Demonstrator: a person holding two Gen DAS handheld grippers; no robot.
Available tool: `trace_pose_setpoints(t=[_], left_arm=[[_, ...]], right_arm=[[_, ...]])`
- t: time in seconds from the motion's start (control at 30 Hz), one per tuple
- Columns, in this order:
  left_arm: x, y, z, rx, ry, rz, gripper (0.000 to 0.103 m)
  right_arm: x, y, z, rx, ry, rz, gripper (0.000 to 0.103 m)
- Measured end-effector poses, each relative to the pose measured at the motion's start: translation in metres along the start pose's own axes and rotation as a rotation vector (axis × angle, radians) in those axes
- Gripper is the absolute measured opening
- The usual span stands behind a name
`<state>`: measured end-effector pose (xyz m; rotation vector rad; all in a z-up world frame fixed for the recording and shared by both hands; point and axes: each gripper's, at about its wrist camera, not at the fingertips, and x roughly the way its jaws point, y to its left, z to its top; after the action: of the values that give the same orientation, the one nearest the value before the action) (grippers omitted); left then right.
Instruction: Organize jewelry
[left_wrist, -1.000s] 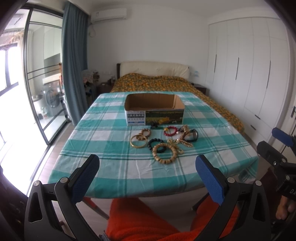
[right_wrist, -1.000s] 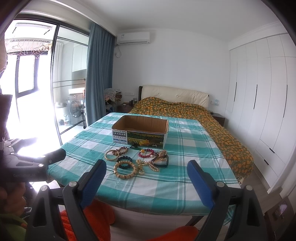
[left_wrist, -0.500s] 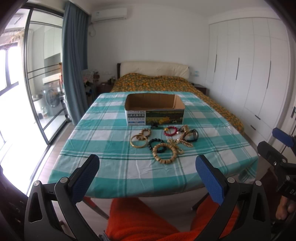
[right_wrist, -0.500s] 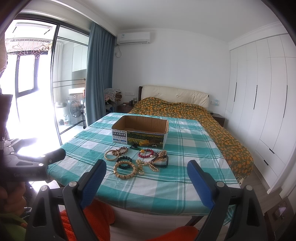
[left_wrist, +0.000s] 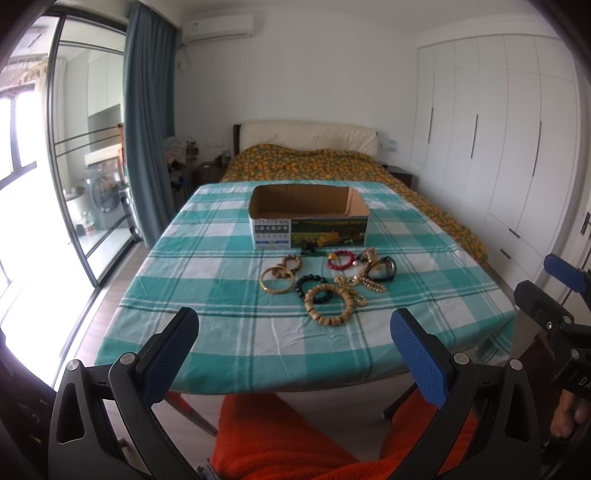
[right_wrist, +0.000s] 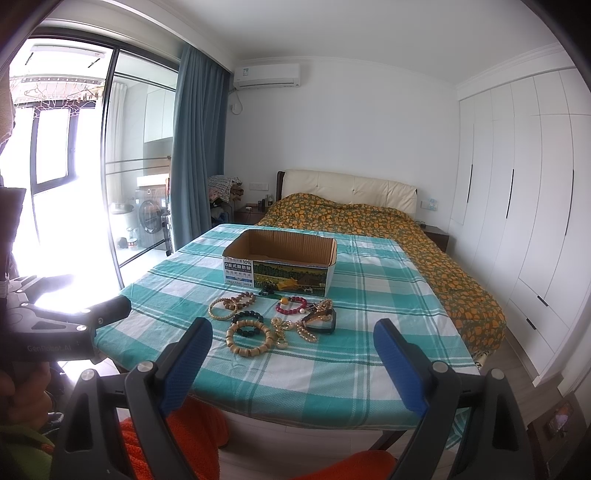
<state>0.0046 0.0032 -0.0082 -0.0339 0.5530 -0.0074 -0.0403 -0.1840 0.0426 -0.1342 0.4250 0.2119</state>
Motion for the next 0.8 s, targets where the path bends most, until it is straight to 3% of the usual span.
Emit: trace_pose_setpoints(t=[0.8], left_arm=[[0.0005,0.0,-0.0017,0.001,0.005,-0.001,0.103]], right_arm=[[0.0001,-0.0003,0.0001,-0.002,0.0,0.0,0.091]])
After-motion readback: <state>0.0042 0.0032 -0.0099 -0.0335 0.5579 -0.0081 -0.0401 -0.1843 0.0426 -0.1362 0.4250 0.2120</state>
